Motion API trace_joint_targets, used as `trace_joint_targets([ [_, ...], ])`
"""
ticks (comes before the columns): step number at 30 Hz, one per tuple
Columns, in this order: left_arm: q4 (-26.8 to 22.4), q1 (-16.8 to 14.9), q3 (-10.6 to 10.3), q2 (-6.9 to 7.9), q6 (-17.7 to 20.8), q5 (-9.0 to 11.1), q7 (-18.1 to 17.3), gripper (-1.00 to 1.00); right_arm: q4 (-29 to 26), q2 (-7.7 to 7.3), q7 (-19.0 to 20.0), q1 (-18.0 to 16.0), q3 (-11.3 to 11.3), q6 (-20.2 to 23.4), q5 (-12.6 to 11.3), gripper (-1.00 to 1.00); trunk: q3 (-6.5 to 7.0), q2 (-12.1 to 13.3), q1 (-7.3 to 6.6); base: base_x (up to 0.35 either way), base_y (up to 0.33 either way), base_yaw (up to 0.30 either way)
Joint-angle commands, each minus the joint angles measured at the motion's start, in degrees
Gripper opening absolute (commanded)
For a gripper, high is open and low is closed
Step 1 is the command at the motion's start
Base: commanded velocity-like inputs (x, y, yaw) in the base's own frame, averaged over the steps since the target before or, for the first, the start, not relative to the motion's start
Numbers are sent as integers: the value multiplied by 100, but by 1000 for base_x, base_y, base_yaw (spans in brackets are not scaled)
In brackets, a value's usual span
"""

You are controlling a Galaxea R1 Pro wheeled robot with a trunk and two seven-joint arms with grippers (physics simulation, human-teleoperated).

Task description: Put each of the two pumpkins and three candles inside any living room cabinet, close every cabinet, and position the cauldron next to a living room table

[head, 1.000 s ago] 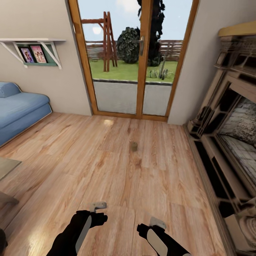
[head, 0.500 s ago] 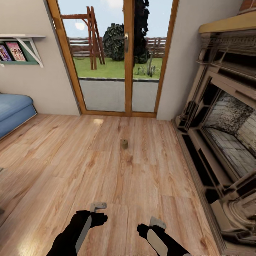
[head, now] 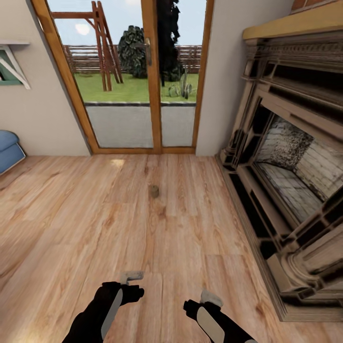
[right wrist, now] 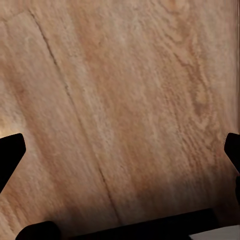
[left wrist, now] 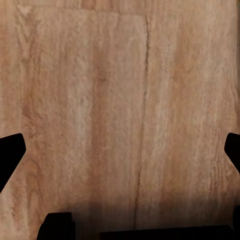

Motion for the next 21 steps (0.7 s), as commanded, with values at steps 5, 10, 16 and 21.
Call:
trace_joint_targets([
  [5, -10, -1, -1, 2, 27, 57, 35, 100, -8, -5, -42, -5, 32, 17, -26, 100, -38, -2, -1, -95, 22, -211],
  [10, -10, -1, -2, 2, 27, 55, 34, 100, -8, -5, -42, -5, 36, 17, -26, 100, -72, -2, -1, -139, 56, -211],
  [16, -11, -1, -6, 2, 27, 52, 39, 100, -8, -5, -42, -5, 33, 17, -26, 100, -112, -2, -1, -107, 7, -211],
  [21, -11, -1, -7, 2, 27, 50, 39, 100, -8, -5, -42, -5, 33, 17, -26, 100, -145, -2, -1, -79, 0, -211],
])
